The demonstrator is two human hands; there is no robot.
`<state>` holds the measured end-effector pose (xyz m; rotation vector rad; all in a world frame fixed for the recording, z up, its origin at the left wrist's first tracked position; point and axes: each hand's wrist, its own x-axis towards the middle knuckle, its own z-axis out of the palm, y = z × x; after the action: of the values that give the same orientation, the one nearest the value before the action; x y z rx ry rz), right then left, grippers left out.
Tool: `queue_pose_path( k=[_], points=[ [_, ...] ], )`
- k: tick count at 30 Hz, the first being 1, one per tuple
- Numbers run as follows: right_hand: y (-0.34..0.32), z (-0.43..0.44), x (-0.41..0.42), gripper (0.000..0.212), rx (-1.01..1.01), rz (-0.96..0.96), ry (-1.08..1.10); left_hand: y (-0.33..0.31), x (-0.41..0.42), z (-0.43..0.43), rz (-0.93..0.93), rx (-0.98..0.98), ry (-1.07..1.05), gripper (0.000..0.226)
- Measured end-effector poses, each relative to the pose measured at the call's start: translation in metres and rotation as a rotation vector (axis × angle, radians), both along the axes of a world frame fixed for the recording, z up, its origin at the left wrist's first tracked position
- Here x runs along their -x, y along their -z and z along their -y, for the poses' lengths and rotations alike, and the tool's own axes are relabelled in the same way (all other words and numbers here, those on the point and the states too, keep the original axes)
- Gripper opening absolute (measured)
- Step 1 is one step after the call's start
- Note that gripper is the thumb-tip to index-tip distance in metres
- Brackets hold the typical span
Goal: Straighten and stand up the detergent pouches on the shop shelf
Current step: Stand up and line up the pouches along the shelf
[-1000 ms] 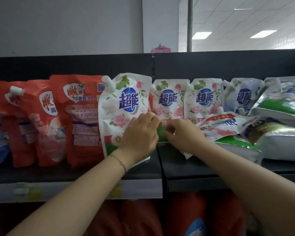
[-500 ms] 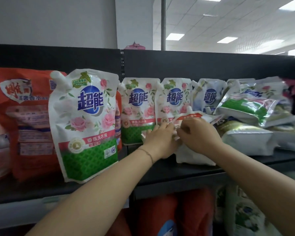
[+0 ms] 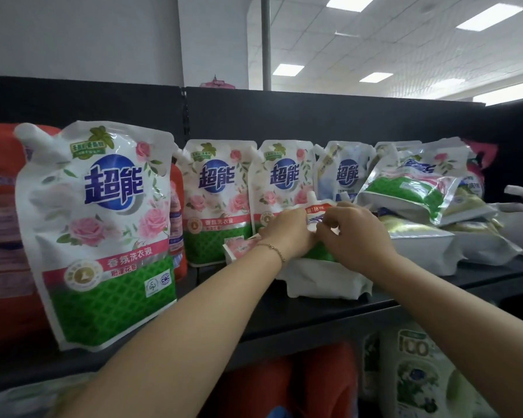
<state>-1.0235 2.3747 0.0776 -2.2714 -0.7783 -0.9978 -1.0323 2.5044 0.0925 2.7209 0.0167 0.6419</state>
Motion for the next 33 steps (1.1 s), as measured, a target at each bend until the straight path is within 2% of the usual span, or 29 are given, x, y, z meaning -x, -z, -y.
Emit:
queue_pose_path(
  k=[4, 9, 12, 14, 20, 23, 25, 28, 30, 33],
  points=[
    [0.002, -0.002, 0.003, 0.026, -0.023, 0.038, -0.009, -0.002, -0.002, -0.005, 0.051, -0.047, 0.028, 0.013],
    [-0.002, -0.004, 0.005, 0.028, -0.034, 0.084, -0.026, -0.004, -0.002, -0.017, 0.183, 0.070, 0.002, 0.045],
    [-0.001, -0.007, 0.006, 0.029, -0.030, 0.069, -0.043, -0.002, 0.003, -0.029, 0.292, 0.165, -0.009, 0.047],
    [0.001, -0.013, 0.007, 0.032, 0.010, 0.051, -0.055, -0.001, 0.009, -0.041, 0.367, 0.248, -0.012, 0.046],
    [0.003, -0.055, 0.021, 0.036, 0.195, -0.036, -0.122, 0.002, 0.041, -0.082, 0.622, 0.672, -0.063, 0.041],
    [0.004, -0.085, 0.035, 0.044, 0.363, -0.061, -0.145, 0.008, 0.058, -0.103, 0.694, 0.770, -0.083, 0.032],
    [0.009, -0.106, 0.044, 0.049, 0.445, -0.121, -0.160, 0.013, 0.067, -0.116, 0.700, 0.778, -0.103, 0.035],
    [0.021, -0.132, 0.050, 0.049, 0.450, -0.172, -0.216, 0.017, 0.081, -0.121, 0.675, 0.765, -0.086, 0.031],
    [0.027, -0.140, 0.052, 0.050, 0.420, -0.166, -0.241, 0.016, 0.090, -0.117, 0.739, 0.760, -0.072, 0.021],
    [0.029, -0.141, 0.052, 0.051, 0.374, -0.188, -0.270, 0.012, 0.102, -0.116, 0.856, 0.663, -0.075, 0.030]
  ],
)
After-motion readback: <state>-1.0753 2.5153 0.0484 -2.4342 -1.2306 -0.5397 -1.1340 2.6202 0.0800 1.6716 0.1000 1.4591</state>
